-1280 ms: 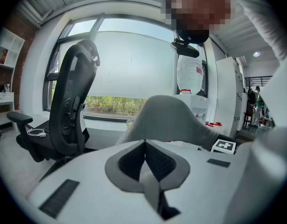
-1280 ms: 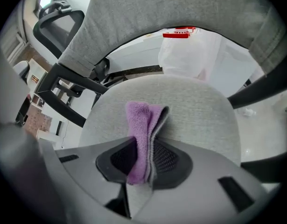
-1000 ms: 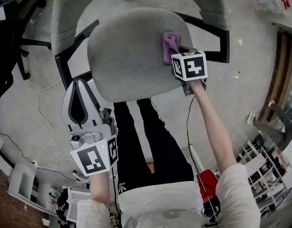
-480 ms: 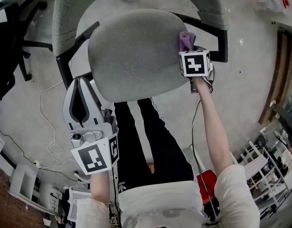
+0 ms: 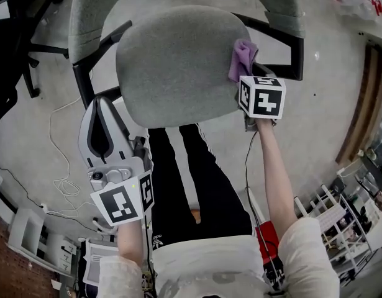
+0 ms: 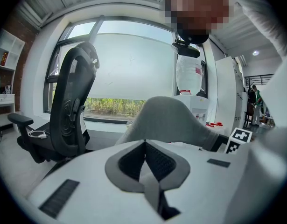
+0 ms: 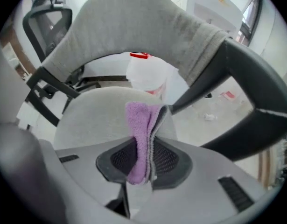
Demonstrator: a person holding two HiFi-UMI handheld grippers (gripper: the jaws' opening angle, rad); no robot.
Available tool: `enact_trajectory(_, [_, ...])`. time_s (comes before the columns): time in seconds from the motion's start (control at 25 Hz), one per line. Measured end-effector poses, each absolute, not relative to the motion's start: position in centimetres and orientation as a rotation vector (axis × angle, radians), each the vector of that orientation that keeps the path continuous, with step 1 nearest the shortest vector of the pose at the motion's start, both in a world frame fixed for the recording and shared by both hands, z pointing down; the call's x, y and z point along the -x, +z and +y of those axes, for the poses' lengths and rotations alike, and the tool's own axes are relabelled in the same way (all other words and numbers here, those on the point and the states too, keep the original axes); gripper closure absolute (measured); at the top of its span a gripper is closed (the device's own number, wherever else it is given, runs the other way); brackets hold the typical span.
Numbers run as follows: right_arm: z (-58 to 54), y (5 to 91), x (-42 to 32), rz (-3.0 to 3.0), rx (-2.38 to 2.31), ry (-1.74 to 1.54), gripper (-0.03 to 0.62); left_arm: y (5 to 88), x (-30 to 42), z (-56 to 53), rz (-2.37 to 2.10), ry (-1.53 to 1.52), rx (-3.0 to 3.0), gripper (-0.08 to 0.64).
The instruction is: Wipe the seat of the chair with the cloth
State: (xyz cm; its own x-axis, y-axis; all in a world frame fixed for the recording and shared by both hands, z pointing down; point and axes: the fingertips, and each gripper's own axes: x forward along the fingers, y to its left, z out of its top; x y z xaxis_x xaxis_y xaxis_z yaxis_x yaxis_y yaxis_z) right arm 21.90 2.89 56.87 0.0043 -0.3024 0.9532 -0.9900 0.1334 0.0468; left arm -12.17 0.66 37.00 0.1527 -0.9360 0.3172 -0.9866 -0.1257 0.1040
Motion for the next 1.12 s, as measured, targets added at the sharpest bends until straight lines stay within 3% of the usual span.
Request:
enact_trajectory(0.4, [12.0, 55.5, 4.6, -1.94, -0.821, 1.204, 0.502, 37.2, 14.9, 1.3, -1.966, 0.246, -2.05, 0.548])
enact_trajectory(0.52, [13.6, 56.9, 9.5, -1.988, -0.683, 1.327, 0.502, 37.3, 15.9, 1.5, -2.011, 0.232, -2.009, 0.548])
enact_trajectory(0.68, [14.7, 58.9, 11.7, -1.959, -0.601, 1.347, 0.502, 37.5, 16.9, 1.9, -2.04, 0.236, -1.978, 0.548])
enact_trajectory(1.12, [15.9, 61.2, 8.6, -1.876, -0.622, 1.339, 0.5, 37.8, 17.0, 1.9, -2.02, 0.241, -1.987, 0.548])
